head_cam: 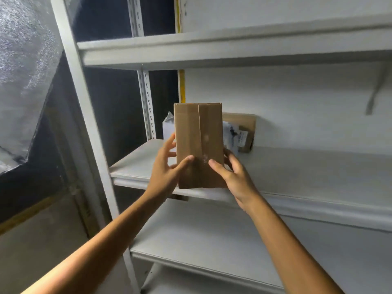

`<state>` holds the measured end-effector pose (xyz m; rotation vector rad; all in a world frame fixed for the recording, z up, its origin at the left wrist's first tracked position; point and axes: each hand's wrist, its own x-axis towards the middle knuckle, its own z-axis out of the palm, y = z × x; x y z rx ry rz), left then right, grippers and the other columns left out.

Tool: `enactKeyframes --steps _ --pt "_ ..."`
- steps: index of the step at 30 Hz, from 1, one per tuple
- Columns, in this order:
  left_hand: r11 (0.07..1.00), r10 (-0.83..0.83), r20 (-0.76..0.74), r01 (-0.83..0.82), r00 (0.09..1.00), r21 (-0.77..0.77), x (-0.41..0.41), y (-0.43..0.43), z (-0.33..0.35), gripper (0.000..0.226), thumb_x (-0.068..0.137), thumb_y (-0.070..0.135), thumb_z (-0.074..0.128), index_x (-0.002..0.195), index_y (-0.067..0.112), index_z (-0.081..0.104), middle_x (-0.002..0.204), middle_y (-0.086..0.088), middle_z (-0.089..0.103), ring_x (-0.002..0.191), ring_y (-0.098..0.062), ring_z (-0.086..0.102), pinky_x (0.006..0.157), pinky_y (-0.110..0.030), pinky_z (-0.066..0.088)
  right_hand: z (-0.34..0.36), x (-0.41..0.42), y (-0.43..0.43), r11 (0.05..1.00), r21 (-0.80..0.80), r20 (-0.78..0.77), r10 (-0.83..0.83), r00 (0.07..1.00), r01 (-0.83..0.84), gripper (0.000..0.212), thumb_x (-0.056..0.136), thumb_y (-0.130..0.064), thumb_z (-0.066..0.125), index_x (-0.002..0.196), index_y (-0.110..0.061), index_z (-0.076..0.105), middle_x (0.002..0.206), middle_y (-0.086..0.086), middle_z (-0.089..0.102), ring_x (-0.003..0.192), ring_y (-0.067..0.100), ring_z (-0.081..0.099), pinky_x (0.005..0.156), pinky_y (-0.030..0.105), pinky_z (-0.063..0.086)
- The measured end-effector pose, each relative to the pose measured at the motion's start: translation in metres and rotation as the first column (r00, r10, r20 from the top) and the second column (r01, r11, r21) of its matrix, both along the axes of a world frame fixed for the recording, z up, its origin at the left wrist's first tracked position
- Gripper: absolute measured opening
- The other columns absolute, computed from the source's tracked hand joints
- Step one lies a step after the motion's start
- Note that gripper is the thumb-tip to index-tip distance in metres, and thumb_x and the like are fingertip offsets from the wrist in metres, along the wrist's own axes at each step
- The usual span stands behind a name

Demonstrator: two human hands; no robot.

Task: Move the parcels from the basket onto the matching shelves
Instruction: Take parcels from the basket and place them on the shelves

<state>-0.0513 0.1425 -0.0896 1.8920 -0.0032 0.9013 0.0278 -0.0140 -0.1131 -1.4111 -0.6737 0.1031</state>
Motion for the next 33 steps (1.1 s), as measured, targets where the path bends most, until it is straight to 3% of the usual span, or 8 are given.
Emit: enactKeyframes --steps 5,9,11,15,19,21,26,33 --pt "0.971 -0.238 0.061 0.238 0.969 0.003 0.023 -0.085 0.016 0.073 0.079 0.039 0.069 0.141 0.034 0.031 0.135 0.007 0.045 0.108 0.01 0.049 0.073 -0.007 0.049 0.011 0.005 -0.09 0.976 0.027 0.032 -0.215 0.976 0.214 0.045 0.086 -0.038 0.069 0.129 -0.037 0.056 0.119 -0.013 0.067 0.11 0.006 0.062 0.1 0.035 0.049" --pt "0.903 -0.43 0.036 0.43 0.902 0.01 0.053 -0.157 0.021 0.07 0.083 0.021 0.072 0.142 0.022 0.034 0.128 0.001 0.052 0.114 -0.012 0.054 0.078 -0.019 0.054 0.011 0.006 -0.164 0.911 0.045 -0.007 -0.409 0.912 0.409 0.048 0.088 -0.035 0.066 0.134 -0.032 0.054 0.119 -0.007 0.067 0.107 0.011 0.065 0.098 0.038 0.051" --pt "0.867 -0.498 0.022 0.497 0.867 0.033 0.066 -0.196 0.026 0.066 0.081 0.023 0.073 0.137 0.026 0.039 0.124 0.005 0.056 0.112 -0.012 0.056 0.083 -0.027 0.055 0.011 0.002 -0.204 0.867 0.034 -0.033 -0.496 0.868 0.497 0.049 0.088 -0.038 0.066 0.135 -0.033 0.053 0.12 -0.006 0.066 0.107 0.013 0.064 0.093 0.036 0.053" --pt "0.801 -0.598 0.026 0.595 0.801 0.07 0.079 -0.281 0.034 0.051 0.076 0.029 0.063 0.12 0.046 0.043 0.101 0.036 0.057 0.094 0.016 0.054 0.071 -0.004 0.044 0.012 -0.013 -0.283 0.761 0.05 -0.063 -0.644 0.763 0.647 0.047 0.088 -0.038 0.066 0.133 -0.038 0.052 0.119 -0.007 0.066 0.101 0.008 0.066 0.086 0.032 0.056" --pt "0.702 -0.713 0.015 0.712 0.701 0.016 0.087 -0.369 0.034 0.06 0.077 0.03 0.061 0.134 0.026 0.042 0.104 0.025 0.052 0.087 0.023 0.051 0.063 0.001 0.04 0.013 -0.036 -0.353 0.611 0.037 -0.088 -0.786 0.612 0.791 0.041 0.088 -0.043 0.064 0.127 -0.047 0.05 0.117 -0.012 0.064 0.103 0.004 0.061 0.09 0.034 0.053" --pt "0.643 -0.766 0.002 0.766 0.643 -0.008 0.089 -0.415 0.032 0.058 0.082 0.026 0.063 0.135 0.025 0.041 0.104 0.019 0.053 0.089 0.012 0.056 0.062 -0.004 0.045 0.013 -0.05 -0.386 0.544 0.049 -0.118 -0.83 0.545 0.838 0.036 0.089 -0.043 0.063 0.121 -0.05 0.051 0.114 -0.016 0.064 0.105 0.005 0.061 0.09 0.035 0.052" --pt "0.437 -0.897 -0.089 0.899 0.433 -0.037 0.082 -0.52 0.011 0.06 0.088 0.023 0.065 0.14 0.026 0.035 0.121 0.008 0.048 0.108 -0.014 0.051 0.088 -0.031 0.049 0.007 -0.095 -0.473 0.376 0.065 -0.148 -0.912 0.382 0.924 0.031 0.09 -0.034 0.065 0.116 -0.046 0.053 0.117 -0.012 0.064 0.107 0.007 0.061 0.089 0.033 0.052" --pt "0.053 -0.977 -0.213 0.988 0.022 -0.142 0.063 -0.639 -0.04 0.065 0.084 0.015 0.069 0.141 0.021 0.038 0.136 0.0 0.051 0.124 -0.018 0.049 0.105 -0.047 0.041 -0.033 -0.157 -0.568 0.033 -0.063 -0.24 -0.971 0.016 0.997 0.037 0.091 -0.021 0.065 0.118 -0.037 0.046 0.121 -0.007 0.056 0.11 0.016 0.055 0.095 0.044 0.05"
